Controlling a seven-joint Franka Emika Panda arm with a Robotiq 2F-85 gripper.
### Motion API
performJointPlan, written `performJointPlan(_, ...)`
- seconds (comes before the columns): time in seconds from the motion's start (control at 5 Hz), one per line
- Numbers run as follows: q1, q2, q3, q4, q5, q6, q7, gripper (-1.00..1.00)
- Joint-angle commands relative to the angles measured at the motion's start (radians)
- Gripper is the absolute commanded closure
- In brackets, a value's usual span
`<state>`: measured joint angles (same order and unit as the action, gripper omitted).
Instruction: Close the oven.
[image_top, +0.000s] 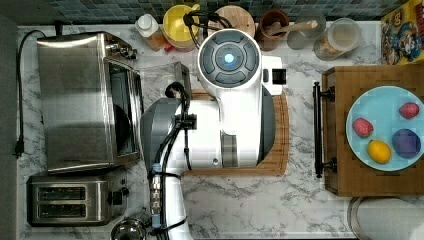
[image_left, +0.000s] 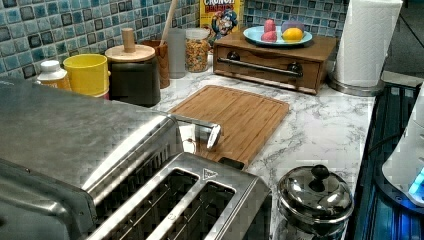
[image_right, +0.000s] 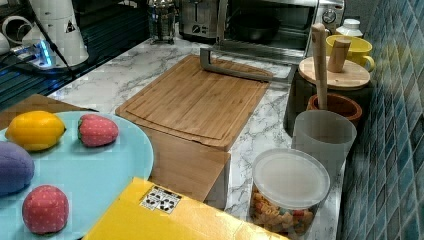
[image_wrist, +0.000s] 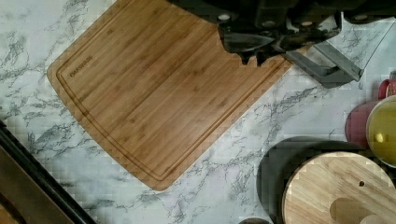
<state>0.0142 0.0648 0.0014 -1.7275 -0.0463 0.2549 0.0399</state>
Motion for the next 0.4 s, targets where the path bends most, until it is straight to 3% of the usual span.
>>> performJointPlan(0.2, 0.041, 0.019, -0.051, -0.025, 0.054, 0.047, -0.131, 1.00)
performJointPlan(0.4, -0.025, 0.101, -0.030, 0.023, 0.137, -0.028, -0.329, 1.00)
